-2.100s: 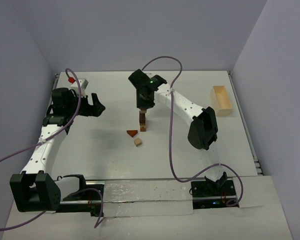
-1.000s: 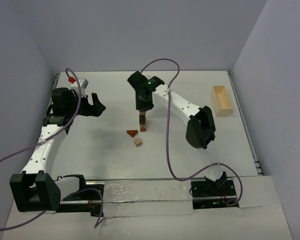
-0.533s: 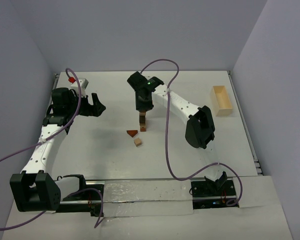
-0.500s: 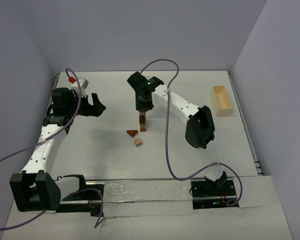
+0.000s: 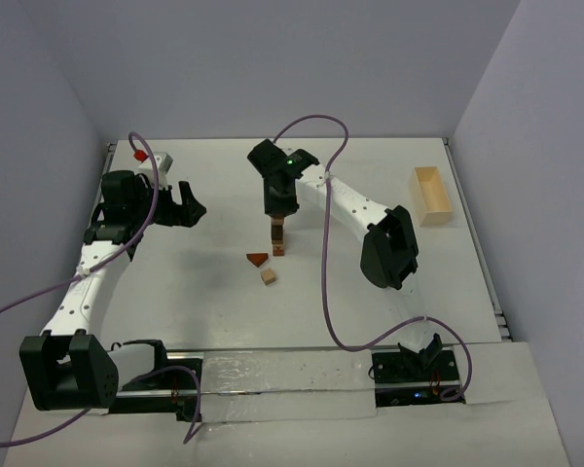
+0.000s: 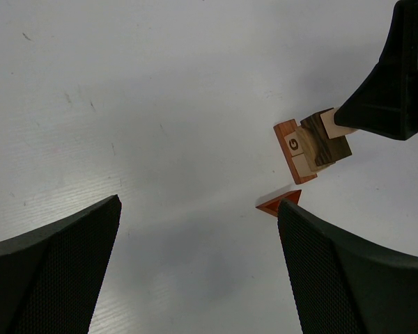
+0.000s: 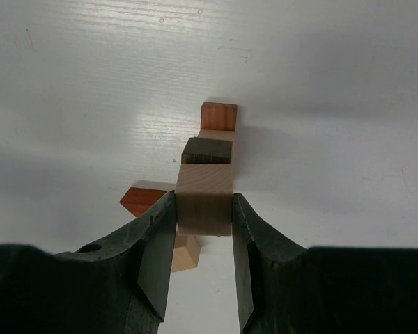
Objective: Build the wood block tower
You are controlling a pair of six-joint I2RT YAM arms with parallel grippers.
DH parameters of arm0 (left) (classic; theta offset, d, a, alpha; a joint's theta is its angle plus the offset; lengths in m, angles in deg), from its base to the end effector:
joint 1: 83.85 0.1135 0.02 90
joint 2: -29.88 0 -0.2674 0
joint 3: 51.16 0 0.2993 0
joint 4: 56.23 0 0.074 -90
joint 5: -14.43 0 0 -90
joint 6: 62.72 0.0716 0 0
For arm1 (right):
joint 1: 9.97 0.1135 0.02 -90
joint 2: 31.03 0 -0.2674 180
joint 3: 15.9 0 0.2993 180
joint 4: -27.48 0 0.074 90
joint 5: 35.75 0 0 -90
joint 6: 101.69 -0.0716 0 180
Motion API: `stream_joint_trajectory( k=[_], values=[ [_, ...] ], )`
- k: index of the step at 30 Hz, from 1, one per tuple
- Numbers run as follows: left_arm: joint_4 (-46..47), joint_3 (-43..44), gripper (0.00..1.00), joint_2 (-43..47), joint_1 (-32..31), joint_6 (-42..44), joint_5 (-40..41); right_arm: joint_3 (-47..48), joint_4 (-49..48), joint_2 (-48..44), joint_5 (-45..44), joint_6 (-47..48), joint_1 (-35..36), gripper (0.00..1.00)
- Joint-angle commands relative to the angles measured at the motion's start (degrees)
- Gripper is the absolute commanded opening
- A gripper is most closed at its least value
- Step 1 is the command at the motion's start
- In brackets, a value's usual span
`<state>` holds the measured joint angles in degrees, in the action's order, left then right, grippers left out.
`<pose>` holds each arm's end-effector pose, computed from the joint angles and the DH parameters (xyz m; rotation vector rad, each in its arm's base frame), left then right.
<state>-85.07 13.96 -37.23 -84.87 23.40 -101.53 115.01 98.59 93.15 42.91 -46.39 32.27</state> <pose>0.3333 -0.0373 0.2785 0.2196 2.0806 -0.5281 0.4017 0.3457 0.2398 -0.1152 2.6640 0.1699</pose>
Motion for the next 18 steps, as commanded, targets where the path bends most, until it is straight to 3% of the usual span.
stream_joint_trajectory(
  k=[1,18],
  values=[
    [2.7,1.3,0.99,0.1,0.3,-0.2,-1.4,2.4,-1.0,0.4,-1.9,-0.4,0.5,0.2],
    [2.9,1.5,0.99,-0.3,0.4,0.0,-1.4,3.0,-1.4,0.1,-2.0,0.0,0.9,0.22]
  ],
)
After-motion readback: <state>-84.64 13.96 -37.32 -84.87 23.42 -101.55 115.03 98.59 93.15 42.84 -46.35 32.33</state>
